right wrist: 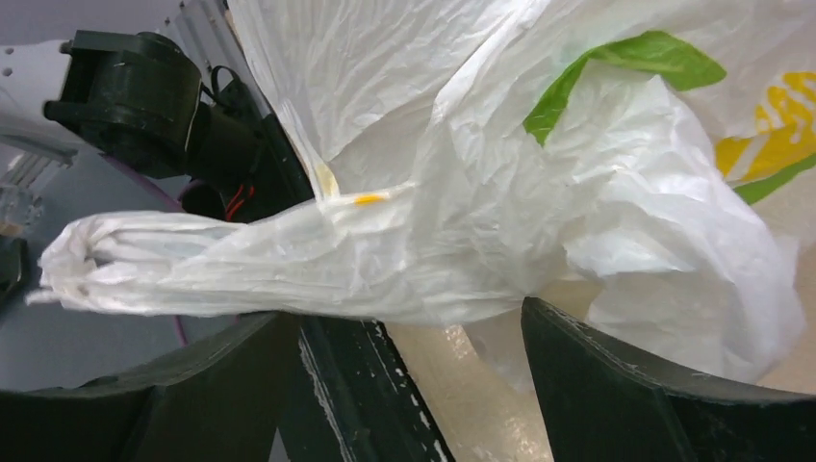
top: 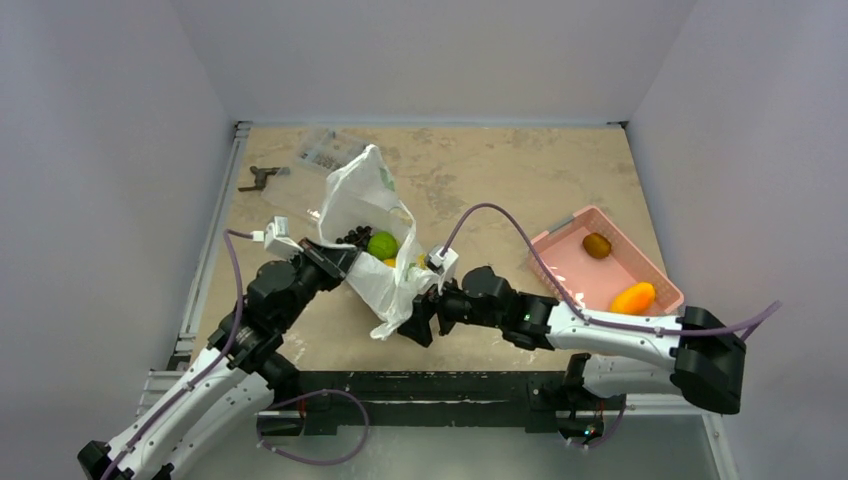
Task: Take the fake fruits out of the plastic bag
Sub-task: Adjust the plastic bag at the center of the board.
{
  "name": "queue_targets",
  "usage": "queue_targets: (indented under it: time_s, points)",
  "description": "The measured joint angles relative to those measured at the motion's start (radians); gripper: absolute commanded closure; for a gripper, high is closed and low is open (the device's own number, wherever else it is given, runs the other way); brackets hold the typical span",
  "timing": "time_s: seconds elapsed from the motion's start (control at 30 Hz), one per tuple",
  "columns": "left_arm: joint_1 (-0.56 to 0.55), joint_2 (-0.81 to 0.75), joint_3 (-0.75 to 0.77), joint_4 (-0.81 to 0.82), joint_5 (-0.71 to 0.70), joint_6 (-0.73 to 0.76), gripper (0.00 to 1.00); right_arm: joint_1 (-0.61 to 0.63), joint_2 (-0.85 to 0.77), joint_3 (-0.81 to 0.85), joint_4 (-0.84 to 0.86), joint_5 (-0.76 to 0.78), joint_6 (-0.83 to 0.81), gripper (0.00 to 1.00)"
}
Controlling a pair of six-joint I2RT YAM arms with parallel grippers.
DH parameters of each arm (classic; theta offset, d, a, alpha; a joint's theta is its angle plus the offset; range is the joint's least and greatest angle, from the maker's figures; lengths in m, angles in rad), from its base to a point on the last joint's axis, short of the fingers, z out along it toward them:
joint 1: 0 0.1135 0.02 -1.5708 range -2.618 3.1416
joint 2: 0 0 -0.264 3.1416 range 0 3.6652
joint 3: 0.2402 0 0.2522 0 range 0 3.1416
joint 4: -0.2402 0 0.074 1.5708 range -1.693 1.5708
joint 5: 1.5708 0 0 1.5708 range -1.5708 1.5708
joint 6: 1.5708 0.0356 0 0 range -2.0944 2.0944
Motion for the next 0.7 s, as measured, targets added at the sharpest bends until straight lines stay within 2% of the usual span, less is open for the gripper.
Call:
queue_targets:
  time_s: [0.07, 0.27, 0.47, 0.7]
  points:
    - [0.000, 0.006, 0.004, 0.002, 0.013, 0.050, 1.00, 0.000, -0.035, 0.031, -0.087, 0.023, -0.008, 0.01]
    - [0.000, 0.043, 0.004, 0.058, 0.055, 0.155, 1.00, 0.000, -0.062, 0.258, -0.343, 0.129, -0.035, 0.01]
    - [0.001, 0.085, 0.004, 0.138, 0.087, 0.206, 1.00, -0.009, -0.147, 0.363, -0.465, 0.219, -0.050, 0.01]
    - [0.001, 0.131, 0.003, 0.214, 0.110, 0.207, 1.00, -0.090, -0.039, 0.503, -0.480, 0.262, -0.048, 0.01]
